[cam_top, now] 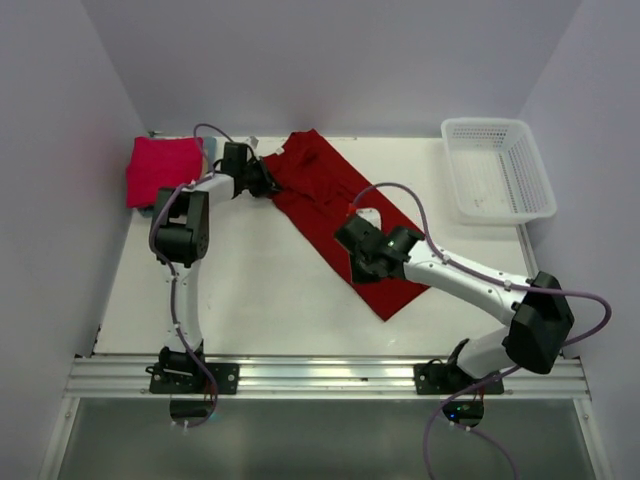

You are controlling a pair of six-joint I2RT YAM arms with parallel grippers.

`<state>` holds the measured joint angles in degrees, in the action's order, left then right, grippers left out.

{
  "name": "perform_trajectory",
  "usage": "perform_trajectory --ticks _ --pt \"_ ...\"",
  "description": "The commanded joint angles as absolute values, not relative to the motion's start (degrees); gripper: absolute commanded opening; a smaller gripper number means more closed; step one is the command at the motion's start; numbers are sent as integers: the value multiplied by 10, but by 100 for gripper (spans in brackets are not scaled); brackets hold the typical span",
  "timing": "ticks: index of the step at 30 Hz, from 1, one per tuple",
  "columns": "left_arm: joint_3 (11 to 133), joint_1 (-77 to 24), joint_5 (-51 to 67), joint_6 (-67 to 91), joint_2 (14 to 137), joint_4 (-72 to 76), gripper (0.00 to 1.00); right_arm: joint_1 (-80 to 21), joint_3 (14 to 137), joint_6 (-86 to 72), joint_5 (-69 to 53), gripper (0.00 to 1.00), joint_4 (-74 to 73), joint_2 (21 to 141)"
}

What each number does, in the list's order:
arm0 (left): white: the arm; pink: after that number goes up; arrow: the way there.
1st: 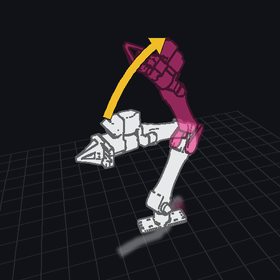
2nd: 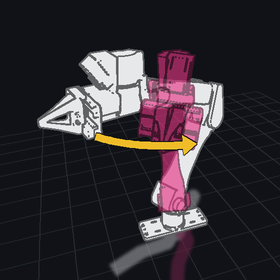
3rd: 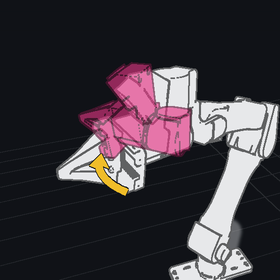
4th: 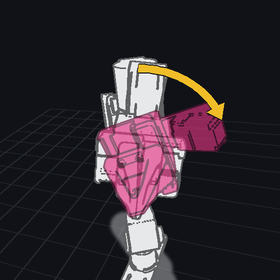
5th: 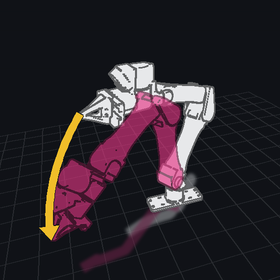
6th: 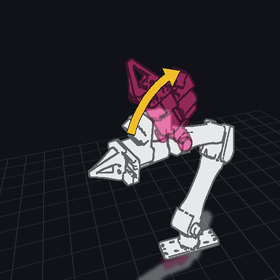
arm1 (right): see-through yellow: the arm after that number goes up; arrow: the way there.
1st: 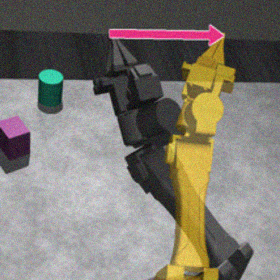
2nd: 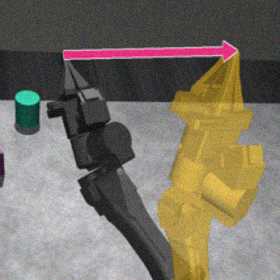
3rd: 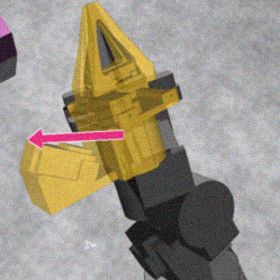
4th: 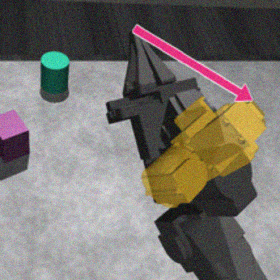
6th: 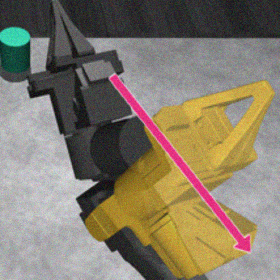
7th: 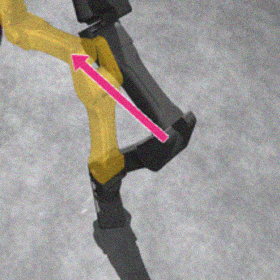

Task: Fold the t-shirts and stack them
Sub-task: Fold the tshirt

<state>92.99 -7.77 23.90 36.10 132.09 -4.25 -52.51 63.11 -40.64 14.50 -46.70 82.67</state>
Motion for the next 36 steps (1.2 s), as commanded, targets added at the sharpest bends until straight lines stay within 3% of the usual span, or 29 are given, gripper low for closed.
perform_trajectory --ticks 1,5,10,25,30,36 --pt "885 -76 238 331 1293 -74 0 -461 702 -404 327 0 -541 859" --pt "869 -76 237 330 1285 -73 0 -383 715 -382 364 0 -527 921" --pt "868 -73 234 329 1281 -76 0 -318 678 -369 317 0 -454 980" --pt "903 -54 233 328 1288 -89 0 -307 571 -368 199 0 -360 1017" --pt "946 -47 239 328 1304 -107 0 -344 512 -366 112 0 -343 1013" --pt "988 -45 246 329 1329 -127 0 -464 475 -407 36 0 -337 999"
